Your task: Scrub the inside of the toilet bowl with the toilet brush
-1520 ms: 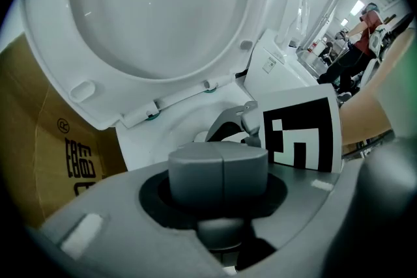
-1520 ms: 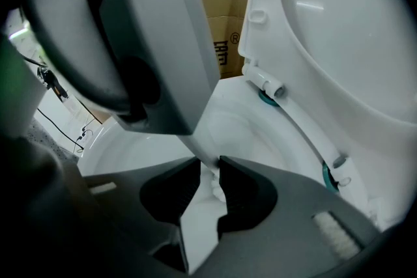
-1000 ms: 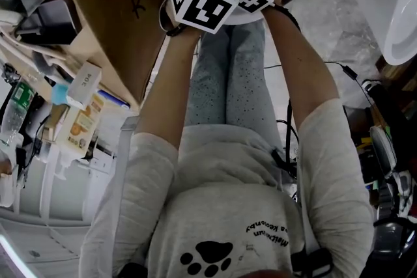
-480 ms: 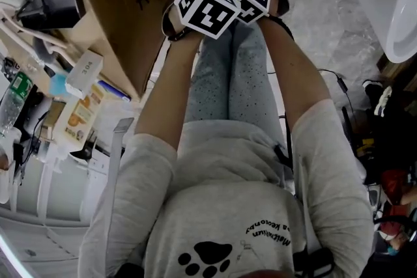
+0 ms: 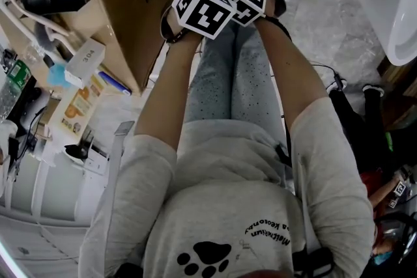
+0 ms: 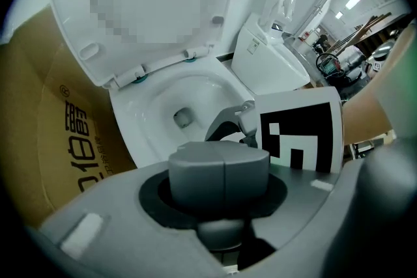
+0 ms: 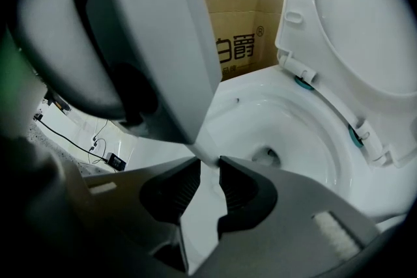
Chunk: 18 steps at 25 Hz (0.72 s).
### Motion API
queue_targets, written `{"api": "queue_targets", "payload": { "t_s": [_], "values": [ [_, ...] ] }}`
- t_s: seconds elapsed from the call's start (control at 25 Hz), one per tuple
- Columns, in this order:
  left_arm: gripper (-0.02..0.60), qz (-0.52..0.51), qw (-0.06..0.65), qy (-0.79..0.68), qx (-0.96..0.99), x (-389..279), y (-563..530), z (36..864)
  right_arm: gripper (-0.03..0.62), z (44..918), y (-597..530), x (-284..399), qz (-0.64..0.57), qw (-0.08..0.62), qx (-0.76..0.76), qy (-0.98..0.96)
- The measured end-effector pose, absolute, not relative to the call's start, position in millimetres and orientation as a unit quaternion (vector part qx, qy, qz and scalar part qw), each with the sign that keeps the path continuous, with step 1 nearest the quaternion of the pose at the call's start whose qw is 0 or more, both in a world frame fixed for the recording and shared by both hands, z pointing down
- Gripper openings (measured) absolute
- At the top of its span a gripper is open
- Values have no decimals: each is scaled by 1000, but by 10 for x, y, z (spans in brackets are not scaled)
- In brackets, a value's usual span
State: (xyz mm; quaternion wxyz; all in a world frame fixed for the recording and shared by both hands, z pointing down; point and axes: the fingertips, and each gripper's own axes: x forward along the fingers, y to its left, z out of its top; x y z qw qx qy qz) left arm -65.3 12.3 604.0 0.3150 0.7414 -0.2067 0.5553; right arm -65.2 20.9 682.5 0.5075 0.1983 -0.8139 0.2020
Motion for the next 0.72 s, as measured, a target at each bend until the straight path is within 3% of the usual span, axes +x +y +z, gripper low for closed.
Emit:
{"api": "queue_targets", "payload": {
  "t_s": [0.72],
  "values": [
    [154, 535, 331, -255, 734, -988, 284, 5846, 87, 6767, 432, -975, 179, 507, 167, -826]
  ]
}}
